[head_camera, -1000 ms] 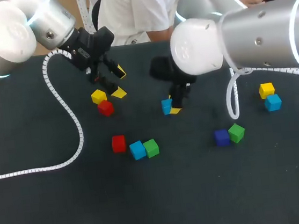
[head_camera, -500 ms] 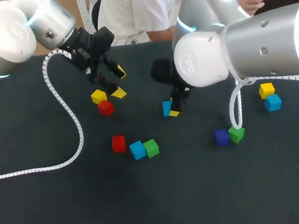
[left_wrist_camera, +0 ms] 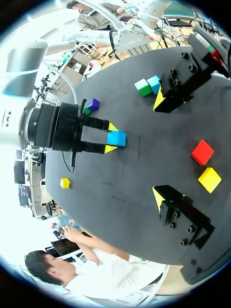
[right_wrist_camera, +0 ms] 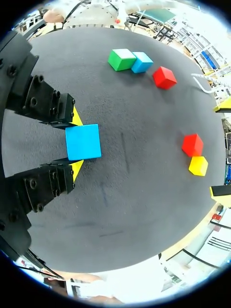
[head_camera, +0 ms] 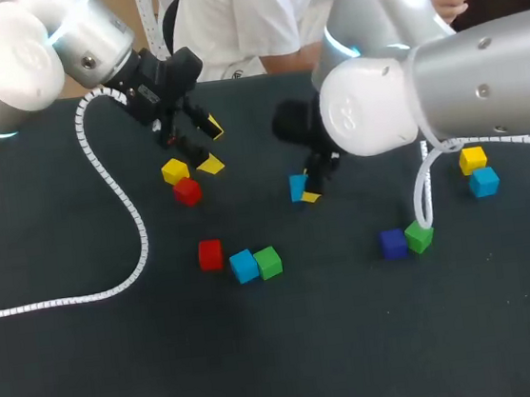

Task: Place the blue cubes, place green cubes on the blue cubes, place the yellow cubes on the green cubes, then place the red cubes on the yellow cubes, and place purple cube on the red cubes.

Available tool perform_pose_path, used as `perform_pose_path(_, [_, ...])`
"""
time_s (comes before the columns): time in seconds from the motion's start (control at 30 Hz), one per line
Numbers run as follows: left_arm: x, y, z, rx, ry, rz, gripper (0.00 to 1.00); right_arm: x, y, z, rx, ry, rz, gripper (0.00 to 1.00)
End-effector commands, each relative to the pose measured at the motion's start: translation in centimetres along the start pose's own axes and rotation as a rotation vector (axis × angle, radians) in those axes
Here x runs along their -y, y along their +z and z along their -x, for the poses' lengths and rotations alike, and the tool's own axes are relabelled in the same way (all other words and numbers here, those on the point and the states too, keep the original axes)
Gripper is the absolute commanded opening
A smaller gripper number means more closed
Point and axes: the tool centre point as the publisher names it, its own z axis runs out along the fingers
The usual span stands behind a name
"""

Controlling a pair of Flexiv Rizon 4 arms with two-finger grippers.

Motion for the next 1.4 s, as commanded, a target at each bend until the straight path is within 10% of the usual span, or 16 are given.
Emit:
perform_pose_path(0.03, [-0.31,-0.02,0.03,-0.002,0.002,-0.007,1.0,0.03,0.02,0.27,-0.01,0.001,-0.007,0.0])
perform_pose_path(1.4, [-0.31,-0.02,0.03,-0.002,0.002,-0.007,1.0,-0.35,0.83,0.11,-0.059,0.059,-0.032,0.07])
